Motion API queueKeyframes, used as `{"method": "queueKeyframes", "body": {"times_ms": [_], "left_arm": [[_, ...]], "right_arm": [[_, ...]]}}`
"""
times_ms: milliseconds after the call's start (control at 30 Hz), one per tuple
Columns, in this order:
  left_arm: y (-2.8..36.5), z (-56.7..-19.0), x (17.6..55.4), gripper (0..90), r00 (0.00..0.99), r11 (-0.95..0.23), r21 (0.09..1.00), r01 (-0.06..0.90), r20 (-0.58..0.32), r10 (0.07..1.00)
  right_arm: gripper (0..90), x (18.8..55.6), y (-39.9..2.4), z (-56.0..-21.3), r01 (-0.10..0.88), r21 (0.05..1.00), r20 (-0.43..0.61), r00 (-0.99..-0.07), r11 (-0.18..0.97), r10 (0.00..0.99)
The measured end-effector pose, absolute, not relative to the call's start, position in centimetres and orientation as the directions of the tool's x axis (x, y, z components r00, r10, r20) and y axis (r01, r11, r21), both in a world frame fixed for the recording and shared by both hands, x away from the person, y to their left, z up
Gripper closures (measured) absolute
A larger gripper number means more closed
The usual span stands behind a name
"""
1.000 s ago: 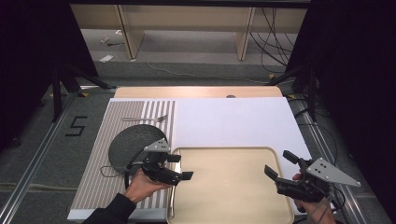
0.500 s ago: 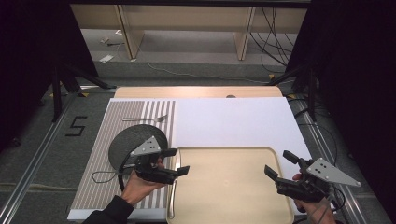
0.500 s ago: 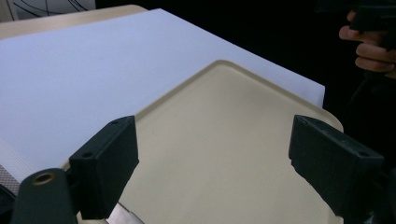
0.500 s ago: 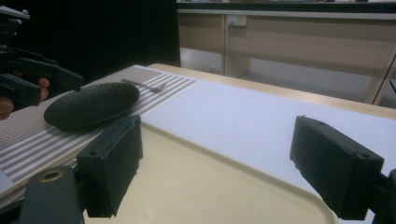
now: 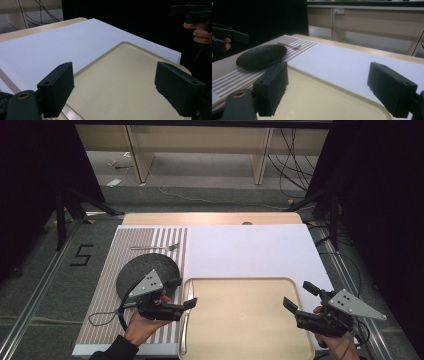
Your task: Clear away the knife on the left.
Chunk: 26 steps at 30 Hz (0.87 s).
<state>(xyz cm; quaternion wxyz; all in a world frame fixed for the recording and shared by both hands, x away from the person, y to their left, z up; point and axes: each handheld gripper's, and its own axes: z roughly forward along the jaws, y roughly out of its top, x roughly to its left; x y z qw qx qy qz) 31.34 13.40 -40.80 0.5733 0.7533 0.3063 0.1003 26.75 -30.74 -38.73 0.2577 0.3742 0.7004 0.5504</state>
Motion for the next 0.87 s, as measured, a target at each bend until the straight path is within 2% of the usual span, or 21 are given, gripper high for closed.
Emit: {"method": "queueKeyframes", "body": {"times_ms": [867], "left_arm": [[13.76,-40.70,30.63,15.4,0.792,-0.157,0.929,0.334,-0.186,0.581]], "right_arm": [[17.0,26.74,-30.57,-38.75,0.240,0.964,0.053,-0.603,0.118,0.796]]}}
